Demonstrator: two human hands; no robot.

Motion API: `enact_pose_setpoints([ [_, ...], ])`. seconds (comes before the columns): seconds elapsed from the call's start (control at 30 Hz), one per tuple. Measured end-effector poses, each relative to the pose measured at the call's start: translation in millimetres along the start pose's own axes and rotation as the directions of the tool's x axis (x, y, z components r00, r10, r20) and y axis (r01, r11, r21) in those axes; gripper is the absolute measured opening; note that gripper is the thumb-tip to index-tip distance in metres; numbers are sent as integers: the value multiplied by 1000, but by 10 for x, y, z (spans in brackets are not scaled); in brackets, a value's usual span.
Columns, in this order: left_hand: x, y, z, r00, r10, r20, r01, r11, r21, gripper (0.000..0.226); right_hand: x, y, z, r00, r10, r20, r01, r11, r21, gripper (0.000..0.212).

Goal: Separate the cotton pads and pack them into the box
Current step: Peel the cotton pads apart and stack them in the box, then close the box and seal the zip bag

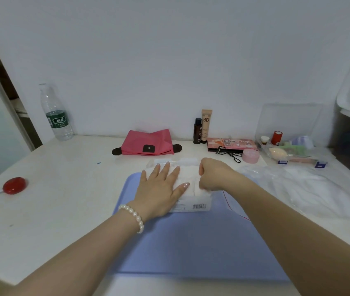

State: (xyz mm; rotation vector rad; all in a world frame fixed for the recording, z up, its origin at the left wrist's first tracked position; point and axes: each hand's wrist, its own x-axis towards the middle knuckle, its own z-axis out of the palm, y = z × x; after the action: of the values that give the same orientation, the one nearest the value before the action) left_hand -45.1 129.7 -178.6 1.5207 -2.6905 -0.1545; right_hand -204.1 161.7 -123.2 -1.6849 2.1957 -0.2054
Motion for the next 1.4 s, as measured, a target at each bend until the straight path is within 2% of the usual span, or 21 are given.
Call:
enact_pose_setpoints([
  [0.1,-11,27,-1,1000,-26,-3,26,1000,-3,66,-12,-2,79,1000,-10,1,10,998,-67,29],
  [0.2,-43,59,-2,998,-56,0,56,998,-4,67,-34,21,98,997,-12,-82,9,999,-40,33],
  [0.3,-65,100,1,995,-98,-2,98,995,-11,66,-38,86,34,942,1,-335,31,996,89,26],
  [0.37,-75,128,2,992,-124,-5,124,992,-18,64,-44,135,62,888,-61,-455,116,989,94,28],
  [0.4,-77,141,-2,991,-132,-8,132,991,-19,62,-64,146,108,884,-136,-448,169,985,36,34],
  [0.53,-72,172,-54,993,-92,-69,94,996,14,57,-162,175,436,896,-390,-213,316,896,-311,72],
  [0.6,-62,155,-85,994,-53,-99,56,998,31,55,-176,202,555,880,-440,-176,356,859,-368,104],
  [0.63,-62,141,-86,994,-42,-97,46,998,38,55,-179,212,603,885,-432,-173,346,859,-377,110],
  [0.7,-70,116,-79,997,-33,-64,35,999,36,56,-173,208,644,890,-423,-168,345,869,-355,107],
  [0.77,-88,102,-59,999,-25,-33,26,1000,15,56,-191,171,633,876,-465,-127,402,851,-337,86],
  [0.83,-101,88,-71,998,-23,-54,21,999,-31,55,-191,182,613,846,-504,-174,434,841,-323,68],
  [0.9,-119,63,-85,994,-31,-104,26,999,-44,56,-217,232,585,830,-488,-270,402,859,-316,79],
  [0.93,-137,48,-76,993,-34,-113,31,999,-26,57,-229,257,576,836,-484,-260,399,860,-318,88],
  [1.0,-173,24,-27,997,-30,-75,31,999,16,59,-271,279,594,862,-482,-154,417,849,-326,103],
  [1.03,-191,24,3,998,-33,-52,35,999,26,60,-285,283,606,871,-477,-117,416,844,-340,105],
  [1.13,-198,28,52,997,-57,-54,57,998,3,63,-258,310,636,871,-446,-203,352,858,-375,104],
  [1.2,-212,39,63,994,-72,-76,72,997,-1,64,-243,336,669,885,-421,-197,322,862,-392,111],
  [1.27,-220,37,68,995,-61,-75,62,998,13,65,-247,337,664,904,-398,-153,338,888,-312,107],
  [1.3,-218,41,48,997,-51,-64,50,999,-17,65,-250,322,630,917,-372,-146,340,918,-206,95],
  [1.37,-224,29,-44,991,-65,-118,34,969,-245,60,-248,289,513,943,-276,-184,306,939,158,70],
  [1.4,-208,-15,-99,973,-128,-192,37,909,-415,57,-197,280,452,954,-206,-217,274,893,356,65],
])
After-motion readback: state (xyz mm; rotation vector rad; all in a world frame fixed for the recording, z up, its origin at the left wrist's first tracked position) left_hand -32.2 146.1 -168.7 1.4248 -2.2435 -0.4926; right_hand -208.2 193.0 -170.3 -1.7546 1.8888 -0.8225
